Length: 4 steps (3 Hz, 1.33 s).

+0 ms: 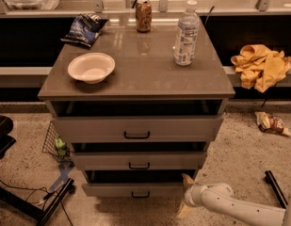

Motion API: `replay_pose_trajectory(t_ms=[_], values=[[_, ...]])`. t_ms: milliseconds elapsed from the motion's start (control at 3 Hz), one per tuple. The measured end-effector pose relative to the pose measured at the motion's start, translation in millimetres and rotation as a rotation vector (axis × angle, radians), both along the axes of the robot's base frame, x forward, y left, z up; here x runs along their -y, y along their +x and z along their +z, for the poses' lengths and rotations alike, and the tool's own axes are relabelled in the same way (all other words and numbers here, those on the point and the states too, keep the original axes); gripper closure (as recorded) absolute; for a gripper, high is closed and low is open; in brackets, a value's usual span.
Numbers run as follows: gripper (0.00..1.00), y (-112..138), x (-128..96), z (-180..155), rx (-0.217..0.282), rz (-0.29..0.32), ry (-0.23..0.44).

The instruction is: Open bottom drawer

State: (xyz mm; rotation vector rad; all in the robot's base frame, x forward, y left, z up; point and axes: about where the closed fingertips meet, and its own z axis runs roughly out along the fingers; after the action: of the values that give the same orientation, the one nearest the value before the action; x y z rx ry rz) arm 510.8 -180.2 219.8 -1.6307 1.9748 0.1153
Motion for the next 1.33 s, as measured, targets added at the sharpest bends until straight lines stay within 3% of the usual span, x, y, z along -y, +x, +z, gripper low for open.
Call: replay_pose_trajectory(t_ms=[333, 667, 1000, 1333], values=[[0.00, 1, -7, -7, 0.011, 0.010, 0.032], [0.00, 12, -16, -21, -0.003, -0.019, 0.120], [0.00, 27, -10, -37, -0.003, 0.002, 0.153], [0.12, 38, 2, -41, 0.023, 0.032, 0.134]])
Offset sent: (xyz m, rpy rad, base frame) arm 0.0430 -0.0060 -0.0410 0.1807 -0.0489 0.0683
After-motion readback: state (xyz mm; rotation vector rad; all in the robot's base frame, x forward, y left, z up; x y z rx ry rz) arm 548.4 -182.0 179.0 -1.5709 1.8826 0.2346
